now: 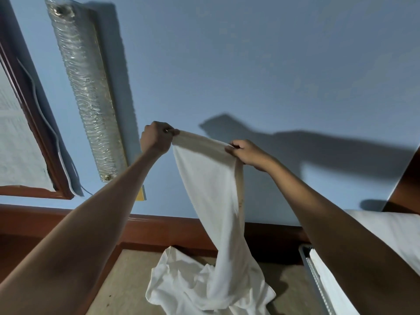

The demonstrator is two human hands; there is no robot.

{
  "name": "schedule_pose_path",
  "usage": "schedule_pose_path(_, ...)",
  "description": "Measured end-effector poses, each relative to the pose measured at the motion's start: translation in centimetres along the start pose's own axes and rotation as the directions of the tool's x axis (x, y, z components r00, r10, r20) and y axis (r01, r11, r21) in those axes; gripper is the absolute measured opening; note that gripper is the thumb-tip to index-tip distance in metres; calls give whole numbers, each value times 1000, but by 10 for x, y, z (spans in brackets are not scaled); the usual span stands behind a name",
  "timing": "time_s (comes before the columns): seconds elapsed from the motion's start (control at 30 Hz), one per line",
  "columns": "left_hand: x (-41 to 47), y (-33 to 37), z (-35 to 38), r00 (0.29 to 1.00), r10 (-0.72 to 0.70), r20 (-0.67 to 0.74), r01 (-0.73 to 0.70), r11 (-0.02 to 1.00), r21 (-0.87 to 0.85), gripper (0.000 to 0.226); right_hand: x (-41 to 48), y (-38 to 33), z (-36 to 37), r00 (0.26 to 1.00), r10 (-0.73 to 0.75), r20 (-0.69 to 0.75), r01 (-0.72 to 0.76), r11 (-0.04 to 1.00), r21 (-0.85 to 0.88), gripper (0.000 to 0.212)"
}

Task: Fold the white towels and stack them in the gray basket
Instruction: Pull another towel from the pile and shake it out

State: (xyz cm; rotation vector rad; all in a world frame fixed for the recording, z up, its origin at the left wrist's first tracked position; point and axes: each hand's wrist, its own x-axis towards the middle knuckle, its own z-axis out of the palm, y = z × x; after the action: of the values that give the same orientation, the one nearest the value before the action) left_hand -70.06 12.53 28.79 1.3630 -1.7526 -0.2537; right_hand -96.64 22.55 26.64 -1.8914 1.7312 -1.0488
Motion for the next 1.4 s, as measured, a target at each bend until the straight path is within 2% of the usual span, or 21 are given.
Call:
schedule_pose_path(0.07,1,2,-1,994,-26,103,11,990,137,15,0,-5,2,998,-58,-22,58,998,16,28)
schedule_pose_path(0.13,0,10,-4,934,-12,357,-65,977,202,33,-1,-12,2,994,-110,-26,112,990,84,29)
schedule_pose_path(0.2,-7,23,-4,769,57,637,-118,992,54,63,-1,-20,3,988,-155,-7,155,981,117,31)
schedule_pose_path(0.23,-11,31,-2,695,113,710,-108,993,-53,61,0,-23,4,985,-172,-7,172,978,118,30)
schedule_pose_path(0.27,-13,35,1,656,164,737,-86,986,-143,44,2,-24,4,983,-182,-20,183,976,117,27)
schedule_pose_path(0.3,-14,40,3,661,210,720,-88,975,-203,24,3,-24,3,981,-188,-43,192,974,124,25)
schedule_pose_path(0.43,-11,52,-2,762,278,586,-115,947,-299,34,1,-12,-1,981,-150,-124,160,984,76,6)
schedule_pose_path(0.53,-11,61,-6,819,279,501,-95,927,-362,36,-2,2,8,987,-93,-128,81,992,-95,18)
schedule_pose_path(0.6,-8,57,-9,848,269,457,-68,910,-409,43,-2,11,15,994,-30,-101,17,992,-127,18)
schedule_pose_path(0.7,-6,39,-19,922,157,354,38,873,-486,58,-4,27,24,999,51,13,-47,975,-217,21)
schedule_pose_path(0.77,-5,25,-27,964,45,261,113,820,-561,53,-8,39,31,995,57,84,-36,970,-239,34)
schedule_pose_path(0.83,1,8,-35,978,-82,191,184,770,-611,44,-12,45,33,994,34,101,-19,989,-148,44)
schedule_pose_path(0.97,10,-29,-44,946,-315,81,313,813,-491,30,-5,21,23,998,-55,-15,55,998,3,43)
schedule_pose_path(1.03,9,-41,-40,970,-239,40,242,945,-219,24,2,-1,17,987,-123,-101,129,990,50,39)
schedule_pose_path(1.07,7,-45,-37,983,-166,75,173,981,-93,15,6,-11,14,983,-136,-127,147,986,79,38)
schedule_pose_path(1.1,4,-45,-33,979,-100,180,114,991,-68,16,10,-21,13,981,-146,-128,161,981,110,37)
schedule_pose_path(1.17,-6,-29,-27,871,73,487,22,982,-187,57,15,-43,10,981,-175,-80,184,976,120,36)
schedule_pose_path(1.2,-12,-17,-23,777,141,614,15,970,-241,62,16,-52,10,981,-189,-36,192,976,101,35)
schedule_pose_path(1.27,-21,8,-16,626,189,757,25,965,-262,44,15,-63,9,977,-211,32,208,975,77,42)
schedule_pose_path(1.3,-22,16,-16,601,185,777,32,966,-255,41,13,-66,8,977,-212,39,209,975,71,44)
schedule_pose_path(1.4,-16,13,-24,596,209,776,79,946,-315,64,6,-57,0,987,-156,36,153,985,76,43)
